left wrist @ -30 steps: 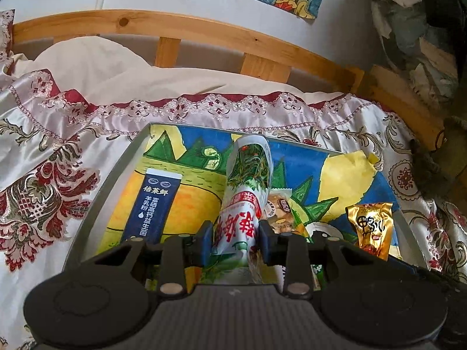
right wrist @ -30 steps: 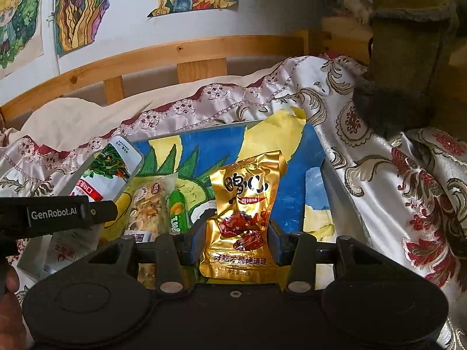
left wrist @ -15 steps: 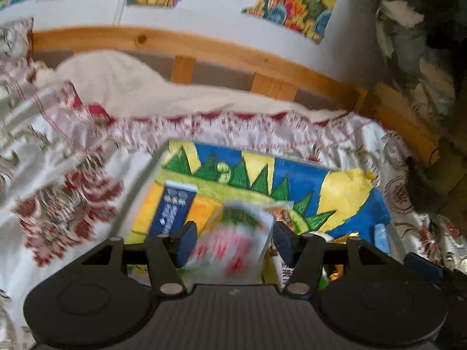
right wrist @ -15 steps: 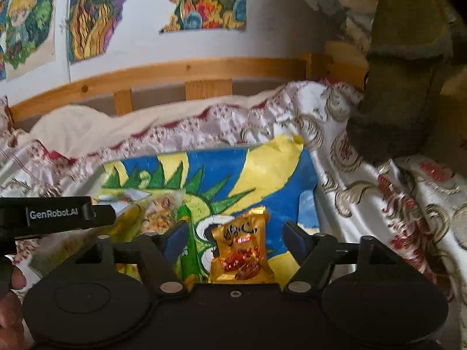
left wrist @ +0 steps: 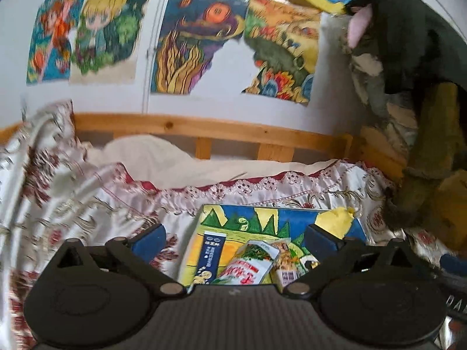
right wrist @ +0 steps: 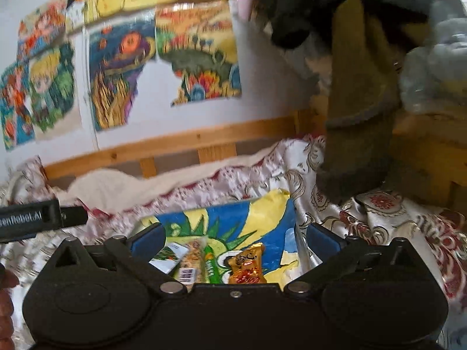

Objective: Organize snacks

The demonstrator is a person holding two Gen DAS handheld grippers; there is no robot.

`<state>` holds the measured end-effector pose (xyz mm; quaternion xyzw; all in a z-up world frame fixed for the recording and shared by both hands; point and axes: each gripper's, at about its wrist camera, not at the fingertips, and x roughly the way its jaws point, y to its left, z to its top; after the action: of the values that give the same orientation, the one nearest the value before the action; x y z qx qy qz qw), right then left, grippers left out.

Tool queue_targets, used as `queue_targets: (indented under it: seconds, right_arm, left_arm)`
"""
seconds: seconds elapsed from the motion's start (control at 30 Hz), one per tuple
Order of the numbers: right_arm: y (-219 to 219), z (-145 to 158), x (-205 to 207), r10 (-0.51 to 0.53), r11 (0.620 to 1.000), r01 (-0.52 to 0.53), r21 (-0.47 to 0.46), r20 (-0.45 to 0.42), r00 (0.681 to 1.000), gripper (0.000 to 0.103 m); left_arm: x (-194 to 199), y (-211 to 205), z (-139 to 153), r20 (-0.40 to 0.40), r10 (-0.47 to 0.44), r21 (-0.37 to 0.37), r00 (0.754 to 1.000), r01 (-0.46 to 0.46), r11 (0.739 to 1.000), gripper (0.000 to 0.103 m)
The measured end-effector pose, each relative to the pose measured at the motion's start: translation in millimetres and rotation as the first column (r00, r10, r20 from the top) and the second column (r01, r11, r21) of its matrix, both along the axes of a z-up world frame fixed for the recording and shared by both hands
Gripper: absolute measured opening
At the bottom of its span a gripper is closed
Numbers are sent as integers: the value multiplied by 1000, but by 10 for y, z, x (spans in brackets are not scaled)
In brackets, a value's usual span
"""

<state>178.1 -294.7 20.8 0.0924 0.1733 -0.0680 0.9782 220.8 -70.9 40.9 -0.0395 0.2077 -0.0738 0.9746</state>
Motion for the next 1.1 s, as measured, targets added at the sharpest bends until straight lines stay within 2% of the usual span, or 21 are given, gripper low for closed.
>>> queue_targets:
  seconds: [0.33, 0.67, 0.9, 1.1]
  right_arm:
    - [178, 187, -927, -17, 1000, 18, -8, 100, 995, 102]
    - [300, 122, -1618, 23, 1000, -23, -11, 26, 999, 102]
    - [377, 108, -1881, 32, 998, -31, -49, 10, 999, 102]
    - [366, 106, -2043, 21, 1000, -21, 3, -3, 1000, 102]
  left_arm:
    - [-957, 251, 56, 48, -55, 44, 997, 53, 998, 103]
    - [-1686, 572, -114, 24, -39, 74, 999, 37, 997, 103]
    - [-1931, 714, -89, 17, 0, 60, 1000, -1, 998, 103]
    - [-2083, 781, -83, 15, 28, 66, 999, -29, 997, 103]
